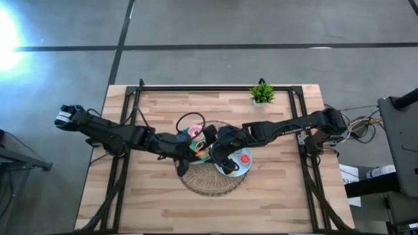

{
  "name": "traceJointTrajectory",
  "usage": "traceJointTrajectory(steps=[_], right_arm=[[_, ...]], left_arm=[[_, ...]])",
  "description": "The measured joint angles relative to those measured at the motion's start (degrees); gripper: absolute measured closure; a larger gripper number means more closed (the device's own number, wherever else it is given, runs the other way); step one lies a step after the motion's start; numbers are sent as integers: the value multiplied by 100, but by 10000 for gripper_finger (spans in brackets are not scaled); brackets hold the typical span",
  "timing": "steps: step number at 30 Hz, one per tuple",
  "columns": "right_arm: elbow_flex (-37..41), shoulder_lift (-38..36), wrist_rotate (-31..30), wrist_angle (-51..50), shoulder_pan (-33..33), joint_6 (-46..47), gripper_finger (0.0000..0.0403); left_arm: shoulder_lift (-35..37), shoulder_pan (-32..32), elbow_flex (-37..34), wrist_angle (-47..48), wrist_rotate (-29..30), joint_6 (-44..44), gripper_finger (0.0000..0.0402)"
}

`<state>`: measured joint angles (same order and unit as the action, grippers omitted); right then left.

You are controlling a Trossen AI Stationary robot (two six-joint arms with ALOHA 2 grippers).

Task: Pick & Place donuts
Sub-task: Put the big purple donut on the green plate

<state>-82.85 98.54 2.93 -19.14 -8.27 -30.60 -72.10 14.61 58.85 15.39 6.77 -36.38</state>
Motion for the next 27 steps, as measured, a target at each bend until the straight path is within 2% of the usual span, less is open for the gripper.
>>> traceJointTrajectory(steps=[4,8,15,19,23,27], right_arm=[[0,0,-32,-7,2,53,185],[0,0,-108,-34,2,201,208],[0,0,-217,-79,4,259,292],[0,0,-369,-159,44,570,343],[2,7,-378,-201,199,1531,375],[47,118,-270,-222,500,2875,380]], left_arm=[[0,0,0,28,-27,-2,394],[0,0,-1,64,-32,-2,394],[0,5,-2,71,96,-4,383],[0,18,-4,163,613,-124,352],[6,40,-4,499,1164,-186,315],[27,183,-2,1014,1634,-413,285]])
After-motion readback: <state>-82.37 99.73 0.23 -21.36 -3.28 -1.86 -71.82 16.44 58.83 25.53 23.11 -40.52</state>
